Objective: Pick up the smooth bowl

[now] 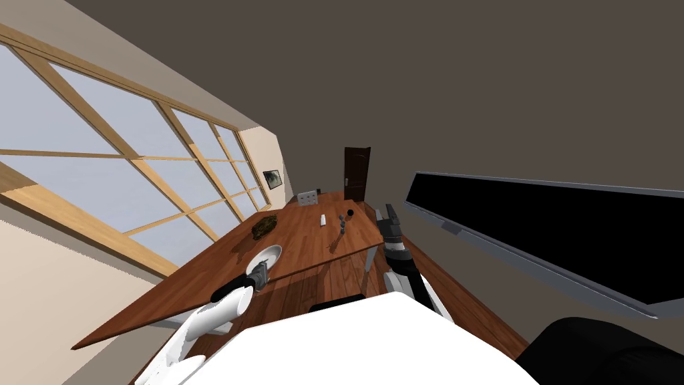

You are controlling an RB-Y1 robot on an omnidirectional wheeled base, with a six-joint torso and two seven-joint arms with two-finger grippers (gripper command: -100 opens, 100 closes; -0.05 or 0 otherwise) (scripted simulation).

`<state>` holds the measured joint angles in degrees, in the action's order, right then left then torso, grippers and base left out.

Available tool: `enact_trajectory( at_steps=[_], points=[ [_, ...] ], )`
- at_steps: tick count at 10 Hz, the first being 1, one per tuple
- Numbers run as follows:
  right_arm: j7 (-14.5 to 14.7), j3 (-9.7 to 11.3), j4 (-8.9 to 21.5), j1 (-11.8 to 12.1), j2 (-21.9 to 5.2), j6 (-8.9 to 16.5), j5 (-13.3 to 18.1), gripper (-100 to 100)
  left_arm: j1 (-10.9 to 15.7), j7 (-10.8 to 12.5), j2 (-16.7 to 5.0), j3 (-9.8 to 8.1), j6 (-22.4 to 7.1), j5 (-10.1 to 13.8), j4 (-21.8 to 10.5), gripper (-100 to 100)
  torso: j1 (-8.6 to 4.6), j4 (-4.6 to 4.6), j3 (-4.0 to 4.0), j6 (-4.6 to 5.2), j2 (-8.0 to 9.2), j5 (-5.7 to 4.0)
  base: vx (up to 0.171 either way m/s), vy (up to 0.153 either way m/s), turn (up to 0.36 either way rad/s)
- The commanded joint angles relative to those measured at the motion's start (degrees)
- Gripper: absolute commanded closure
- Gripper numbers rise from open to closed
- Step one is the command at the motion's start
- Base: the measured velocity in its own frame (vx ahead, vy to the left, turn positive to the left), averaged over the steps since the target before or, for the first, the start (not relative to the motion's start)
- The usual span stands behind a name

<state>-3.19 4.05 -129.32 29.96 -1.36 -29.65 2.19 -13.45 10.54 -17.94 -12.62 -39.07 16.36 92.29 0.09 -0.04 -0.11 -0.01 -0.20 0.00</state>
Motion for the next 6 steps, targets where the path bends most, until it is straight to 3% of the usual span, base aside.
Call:
enact_trajectory(
  at_steps=[1, 6],
  points=[
    [0.0, 0.0, 0.0, 0.0, 0.0, 0.0, 0.0, 0, 1.2, 0.4, -1.4, -0.05, -2.9, 0.9, -2.4, -100, 0.0, 0.0, 0.0, 0.0, 0.0, 0.0, 0.056, 0.017, -0.017],
    [0.0, 0.0, 0.0, 0.0, 0.0, 0.0, 0.0, 0, 4.0, 1.3, -5.2, -0.26, -9.5, 2.9, -7.6, -100, -0.01, 0.0, -0.01, 0.0, -0.01, 0.0, 0.058, 0.012, -0.011]
  ],
)
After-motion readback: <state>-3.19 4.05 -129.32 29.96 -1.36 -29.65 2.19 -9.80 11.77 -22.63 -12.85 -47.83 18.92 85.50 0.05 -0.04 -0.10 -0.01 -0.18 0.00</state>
